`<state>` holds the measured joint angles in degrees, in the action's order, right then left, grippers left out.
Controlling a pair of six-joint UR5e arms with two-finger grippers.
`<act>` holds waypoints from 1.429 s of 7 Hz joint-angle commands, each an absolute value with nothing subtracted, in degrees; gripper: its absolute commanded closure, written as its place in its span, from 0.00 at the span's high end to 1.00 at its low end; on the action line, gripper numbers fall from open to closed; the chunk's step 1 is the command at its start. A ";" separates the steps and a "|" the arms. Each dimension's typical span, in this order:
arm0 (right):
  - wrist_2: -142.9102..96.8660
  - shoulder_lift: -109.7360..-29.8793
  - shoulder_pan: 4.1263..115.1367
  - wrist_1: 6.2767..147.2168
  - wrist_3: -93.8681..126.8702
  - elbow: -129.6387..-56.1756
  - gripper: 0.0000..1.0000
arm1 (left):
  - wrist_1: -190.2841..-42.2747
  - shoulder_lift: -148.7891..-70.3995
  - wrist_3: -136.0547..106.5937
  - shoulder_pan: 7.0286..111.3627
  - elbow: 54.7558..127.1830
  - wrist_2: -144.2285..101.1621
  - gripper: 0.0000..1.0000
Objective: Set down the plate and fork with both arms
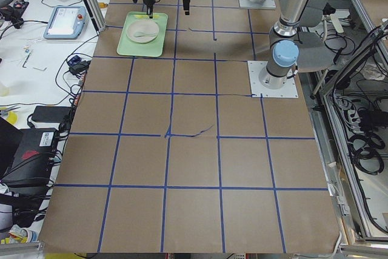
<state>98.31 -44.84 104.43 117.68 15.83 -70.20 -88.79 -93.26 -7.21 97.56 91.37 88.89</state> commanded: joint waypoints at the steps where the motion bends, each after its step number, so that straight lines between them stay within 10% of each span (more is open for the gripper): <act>1: 97.83 -45.44 103.71 117.42 16.00 -71.37 0.99 | -88.77 -93.25 -7.21 97.56 91.41 88.86 1.00; 10: 93.16 -87.88 99.67 97.22 11.17 -90.53 1.00 | -89.47 -91.94 -7.21 97.56 91.15 88.95 1.00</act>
<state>93.57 -85.24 99.90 98.79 12.33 -89.89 -89.18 -92.30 -7.18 97.56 91.37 88.92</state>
